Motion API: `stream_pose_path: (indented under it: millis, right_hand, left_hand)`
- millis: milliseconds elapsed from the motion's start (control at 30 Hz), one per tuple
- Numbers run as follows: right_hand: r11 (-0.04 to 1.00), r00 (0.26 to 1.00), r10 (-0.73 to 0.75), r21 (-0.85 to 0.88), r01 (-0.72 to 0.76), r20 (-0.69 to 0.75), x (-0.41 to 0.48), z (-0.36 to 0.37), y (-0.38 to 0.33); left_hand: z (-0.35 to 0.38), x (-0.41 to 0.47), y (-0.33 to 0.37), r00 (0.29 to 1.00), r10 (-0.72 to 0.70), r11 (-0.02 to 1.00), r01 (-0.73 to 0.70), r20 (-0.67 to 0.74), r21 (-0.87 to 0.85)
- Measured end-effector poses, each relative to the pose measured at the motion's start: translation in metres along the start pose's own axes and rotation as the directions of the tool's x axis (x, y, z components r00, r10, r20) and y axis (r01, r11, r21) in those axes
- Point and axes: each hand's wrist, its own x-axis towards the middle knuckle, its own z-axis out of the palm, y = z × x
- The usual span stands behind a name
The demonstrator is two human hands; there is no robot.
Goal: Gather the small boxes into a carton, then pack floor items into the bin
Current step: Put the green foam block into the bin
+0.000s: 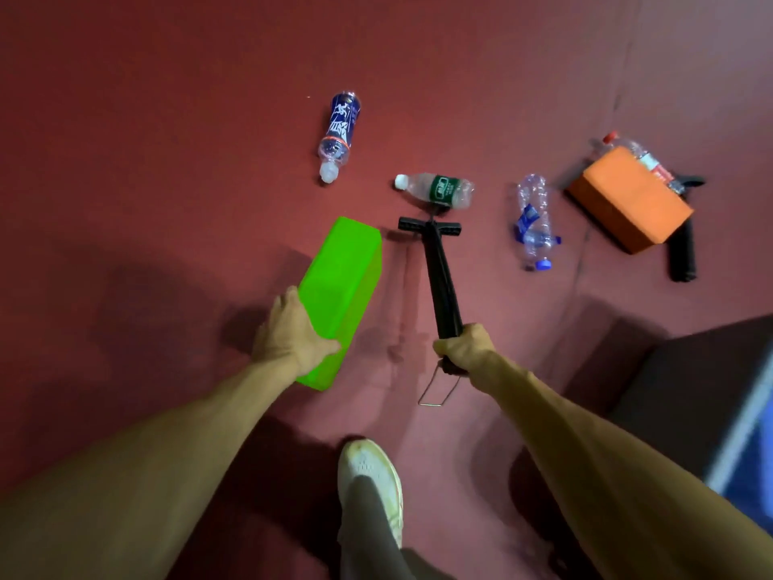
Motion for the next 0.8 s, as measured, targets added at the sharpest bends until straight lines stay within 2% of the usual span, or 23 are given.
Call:
stream_pose_path:
  millis: [200, 300, 400, 533, 667, 800]
  right_hand:
    - [0.961, 0.995, -0.009, 0.276, -0.020, 0.102, -0.173, -0.079, 0.020]
    - [0.886, 0.996, -0.013, 0.462, -0.031, 0.093, -0.245, -0.119, 0.039]
    - [0.828, 0.999, -0.029, 0.561, 0.000, 0.043, -0.293, -0.160, 0.064]
    - [0.828, 0.997, -0.047, 0.556, 0.072, -0.059, -0.321, -0.218, 0.101]
    - [0.820, 0.991, -0.056, 0.560, 0.117, -0.124, -0.320, -0.272, 0.145]
    - [0.858, 0.985, -0.013, 0.504, 0.101, -0.174, -0.309, -0.315, 0.196]
  left_hand:
    - [-0.071, -0.137, 0.030, 0.999, -0.048, 0.991, 0.045, -0.022, -0.124]
    - [-0.096, -0.201, 0.052, 0.998, -0.060, 0.981, 0.057, -0.008, -0.184]
    - [-0.107, -0.248, 0.080, 1.000, -0.030, 0.976, 0.031, 0.008, -0.218]
    - [-0.099, -0.286, 0.138, 0.999, 0.041, 0.971, -0.036, 0.015, -0.235]
    - [-0.061, -0.308, 0.208, 0.989, 0.147, 0.964, -0.135, 0.033, -0.230]
    - [-0.011, -0.323, 0.272, 0.962, 0.225, 0.956, -0.188, 0.153, -0.224]
